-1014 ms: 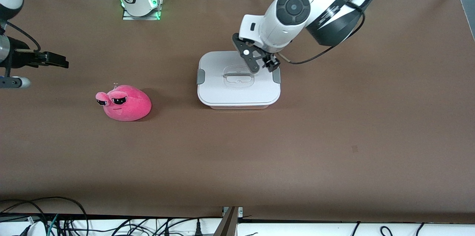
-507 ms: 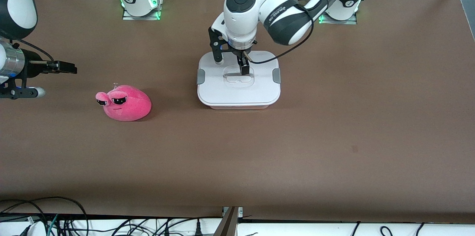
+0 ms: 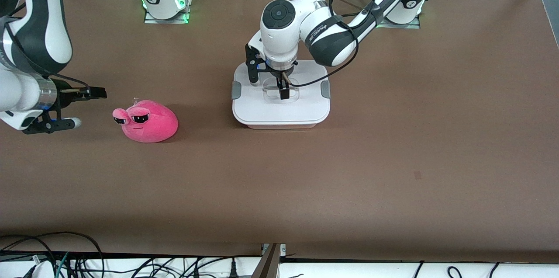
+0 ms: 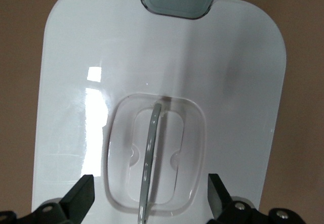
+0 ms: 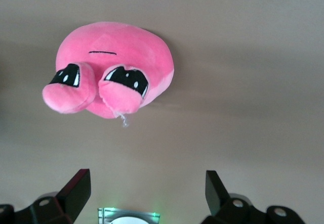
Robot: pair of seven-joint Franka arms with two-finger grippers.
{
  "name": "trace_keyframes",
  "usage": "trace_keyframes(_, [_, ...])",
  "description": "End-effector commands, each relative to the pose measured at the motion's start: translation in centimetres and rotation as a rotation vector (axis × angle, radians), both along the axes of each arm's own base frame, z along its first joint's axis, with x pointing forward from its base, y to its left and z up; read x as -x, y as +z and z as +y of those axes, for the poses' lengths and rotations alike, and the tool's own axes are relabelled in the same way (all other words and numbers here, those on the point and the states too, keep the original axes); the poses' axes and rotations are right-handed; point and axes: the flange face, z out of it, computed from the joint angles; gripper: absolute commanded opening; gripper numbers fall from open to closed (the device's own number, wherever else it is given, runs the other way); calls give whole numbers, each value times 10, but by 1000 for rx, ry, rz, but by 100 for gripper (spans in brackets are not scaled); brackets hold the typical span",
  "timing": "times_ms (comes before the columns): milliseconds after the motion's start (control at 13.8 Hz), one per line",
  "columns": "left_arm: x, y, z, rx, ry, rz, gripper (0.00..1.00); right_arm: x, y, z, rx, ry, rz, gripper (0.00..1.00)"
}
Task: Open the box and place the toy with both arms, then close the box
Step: 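Grasp the lid handle with the left gripper while the right gripper reaches the toy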
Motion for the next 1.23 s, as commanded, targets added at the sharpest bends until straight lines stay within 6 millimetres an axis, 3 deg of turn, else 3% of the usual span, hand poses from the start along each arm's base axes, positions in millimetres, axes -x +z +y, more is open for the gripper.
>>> trace_keyframes(0, [-5,0,-5,-2,-30,-21,57,4,-9,11,-5,55,-26,100])
trace_keyframes(145, [-5,-2,-5,-2,-30,-18,54,2,-21,21,-18,114,-34,100])
trace_keyframes(290, [-6,-8,-4,-12,-35,-21,45,1,-30,25,-29,159,-37,100])
trace_keyframes(579, [-6,-8,-5,-10,-39,-20,0,4,-48,26,-37,190,-48,100])
trace_keyframes(869, [-5,6,-4,-4,-46,-21,0,5,-59,33,-56,231,-67,100])
trace_keyframes(1159, [6,58,5,-33,-50,31,0,8,-69,40,-63,254,-78,100])
